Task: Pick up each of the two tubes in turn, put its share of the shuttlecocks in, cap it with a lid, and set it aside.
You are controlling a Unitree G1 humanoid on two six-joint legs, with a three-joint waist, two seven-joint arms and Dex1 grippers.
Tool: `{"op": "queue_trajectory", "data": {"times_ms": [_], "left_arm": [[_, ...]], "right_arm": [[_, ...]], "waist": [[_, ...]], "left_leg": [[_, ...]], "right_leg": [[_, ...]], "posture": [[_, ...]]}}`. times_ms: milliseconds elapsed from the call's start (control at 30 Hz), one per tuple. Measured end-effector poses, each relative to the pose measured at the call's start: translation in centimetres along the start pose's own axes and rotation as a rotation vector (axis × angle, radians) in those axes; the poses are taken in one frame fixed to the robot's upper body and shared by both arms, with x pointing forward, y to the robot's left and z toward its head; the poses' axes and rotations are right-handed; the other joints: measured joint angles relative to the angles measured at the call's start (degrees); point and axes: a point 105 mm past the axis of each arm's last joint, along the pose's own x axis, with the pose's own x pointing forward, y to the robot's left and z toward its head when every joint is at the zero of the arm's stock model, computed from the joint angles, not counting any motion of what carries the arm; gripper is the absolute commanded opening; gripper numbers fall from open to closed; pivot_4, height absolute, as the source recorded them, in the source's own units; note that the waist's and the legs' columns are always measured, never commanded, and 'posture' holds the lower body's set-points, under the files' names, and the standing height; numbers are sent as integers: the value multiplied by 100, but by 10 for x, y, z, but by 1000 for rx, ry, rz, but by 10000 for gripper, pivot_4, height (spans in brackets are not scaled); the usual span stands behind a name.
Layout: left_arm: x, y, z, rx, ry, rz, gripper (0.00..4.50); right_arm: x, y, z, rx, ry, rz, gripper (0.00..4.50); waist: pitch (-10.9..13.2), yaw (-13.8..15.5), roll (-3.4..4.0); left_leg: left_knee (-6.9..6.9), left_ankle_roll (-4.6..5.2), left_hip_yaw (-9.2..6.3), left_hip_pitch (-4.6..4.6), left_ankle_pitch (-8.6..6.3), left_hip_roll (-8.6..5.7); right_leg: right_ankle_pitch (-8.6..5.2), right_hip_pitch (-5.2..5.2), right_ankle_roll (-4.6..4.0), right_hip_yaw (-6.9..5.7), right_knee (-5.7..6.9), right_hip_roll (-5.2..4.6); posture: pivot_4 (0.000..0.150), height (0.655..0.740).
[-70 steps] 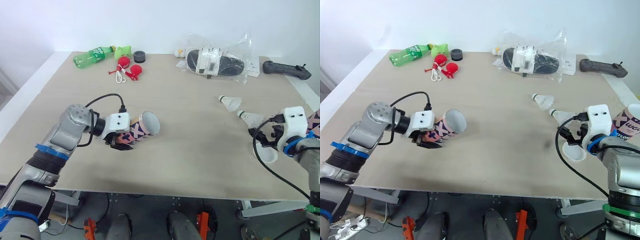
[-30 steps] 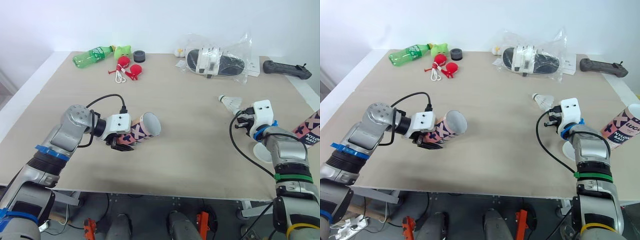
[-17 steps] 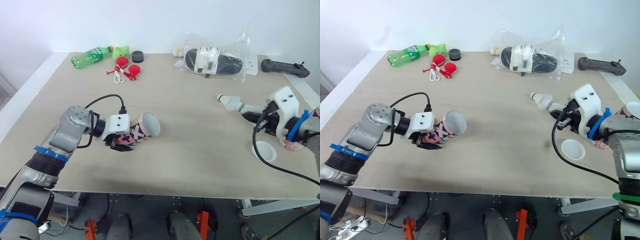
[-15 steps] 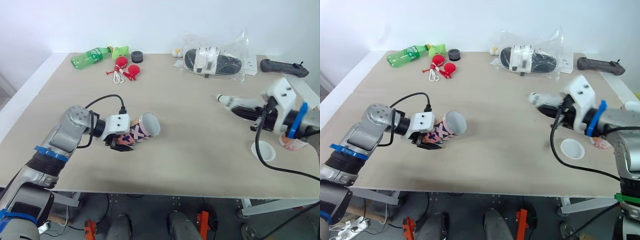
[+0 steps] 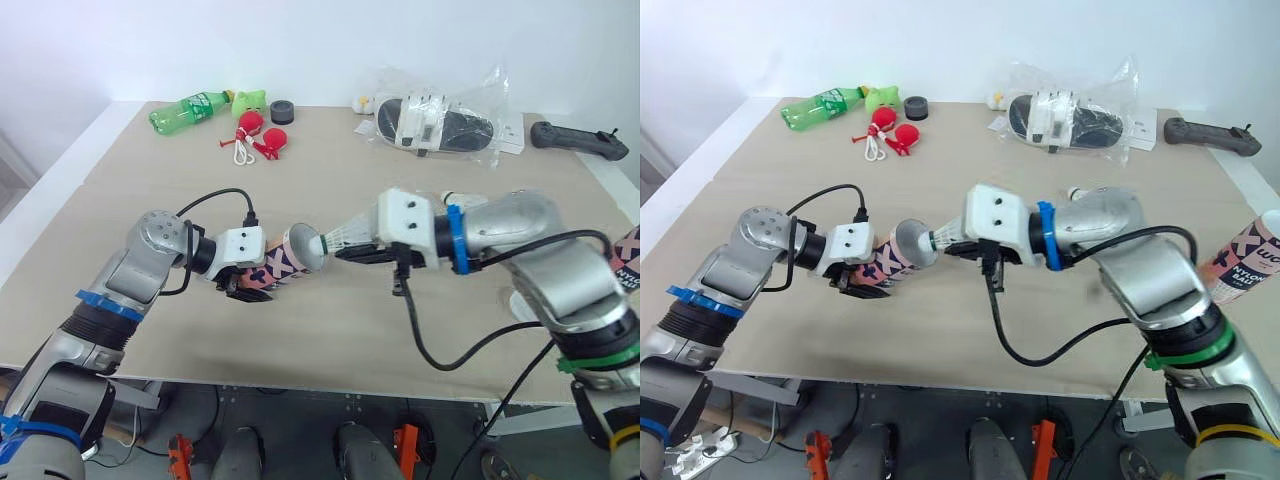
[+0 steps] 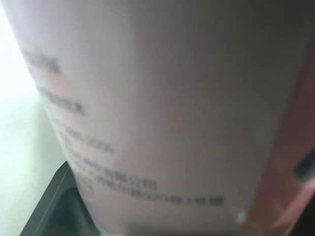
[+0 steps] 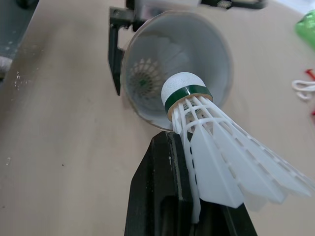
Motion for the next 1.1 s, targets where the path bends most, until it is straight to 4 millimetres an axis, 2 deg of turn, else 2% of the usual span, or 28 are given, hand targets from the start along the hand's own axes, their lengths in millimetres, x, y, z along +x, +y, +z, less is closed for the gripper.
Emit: {"op": "queue_trajectory", "data": {"times_ms": [100,133,233,267,400,433,467,567,667,733,800,833,933,1000,1033,1067,1100], "left_arm": [[0,0,0,-7,1,7,31333],[0,0,0,-6,1,8,31333],[0,0,0,-6,1,9,31333],[0,0,0,-6,1,9,31333],[1,-1,1,-1,2,9,31333],[1,-1,1,-1,2,9,31333],[1,-1,1,0,2,8,31333],[1,0,1,-5,-1,12,31333],[2,0,1,-9,-2,19,31333],[2,-1,0,-11,-5,24,31333],[1,-1,-1,-15,-4,29,31333],[0,-1,-1,-16,-2,29,31333],[1,-1,-2,-24,-3,30,31333],[2,-1,-1,-25,-7,32,31333],[2,-2,-1,-25,-7,30,31333],[2,-2,-1,-24,-8,30,31333],[1,-2,-1,-23,-7,28,31333]], "right_arm": [[5,-3,6,-28,-11,-8,719],[7,-4,9,-33,-23,-9,3697],[14,-1,16,-35,-52,7,15403],[15,-1,16,-30,-54,9,21086],[12,-6,18,-23,-53,-15,39316],[11,-6,18,-20,-54,-20,42130],[9,-7,18,-18,-55,-26,44104],[-3,-10,24,34,-96,-42,44104],[-23,-23,22,90,-113,-128,44104],[-49,-41,5,191,-96,-280,44104],[-78,-60,-28,325,-26,-476,44104],[-79,-61,-29,331,-22,-486,44104],[-92,-72,-56,409,50,-639,44104],[-103,-77,-97,535,145,-790,44104],[-108,-73,-131,639,215,-881,44104],[-108,-71,-139,664,233,-895,44104],[-110,-65,-161,730,280,-941,44104]], "waist": [[0,0,0],[0,0,0],[0,3,0],[0,3,0],[0,3,0],[0,3,0],[0,3,0],[0,12,0],[-1,19,-1],[-1,38,-2],[-2,29,1],[-2,26,2],[-7,-1,6],[-11,13,-9],[-11,12,-9],[-11,10,-8],[-9,3,-3]], "left_leg": [[2,0,-2,0,0,0],[2,0,-3,1,0,0],[2,0,-5,1,0,0],[2,0,-5,1,0,0],[1,0,-7,1,0,0],[1,0,-7,0,0,0],[1,0,-7,1,0,0],[2,0,-8,0,0,0],[3,0,-8,0,0,0],[5,0,-9,0,0,0],[3,0,-7,4,1,0],[2,0,-7,5,1,0],[-2,2,-7,9,2,0],[7,2,-7,5,2,0],[6,2,-6,3,2,-2],[7,2,-3,3,2,-3],[2,2,1,3,2,-6]], "right_leg": [[2,1,-2,-2,1,0],[2,1,-2,-3,1,0],[2,2,-2,-5,2,1],[2,3,-1,-5,2,0],[2,3,-2,-7,2,0],[2,3,-2,-7,2,0],[2,3,-2,-7,2,0],[2,5,-2,-7,2,0],[3,7,-3,-8,2,0],[3,9,-3,-10,2,-1],[5,6,-6,-7,2,1],[5,6,-6,-7,2,1],[6,10,-7,-6,2,1],[8,12,-5,-7,2,0],[8,11,-3,-4,1,-2],[8,10,-2,-2,1,-3],[8,6,-1,4,1,-5]], "posture": [[1500,7400],[1500,7400],[1500,7400],[1500,7400],[1500,7400],[1500,7400],[1500,7400],[1500,7400],[1500,7400],[1500,7400],[1500,7400],[1500,7400],[1500,7400],[1500,7400],[1500,7400],[1500,7400],[1500,7400]]}}
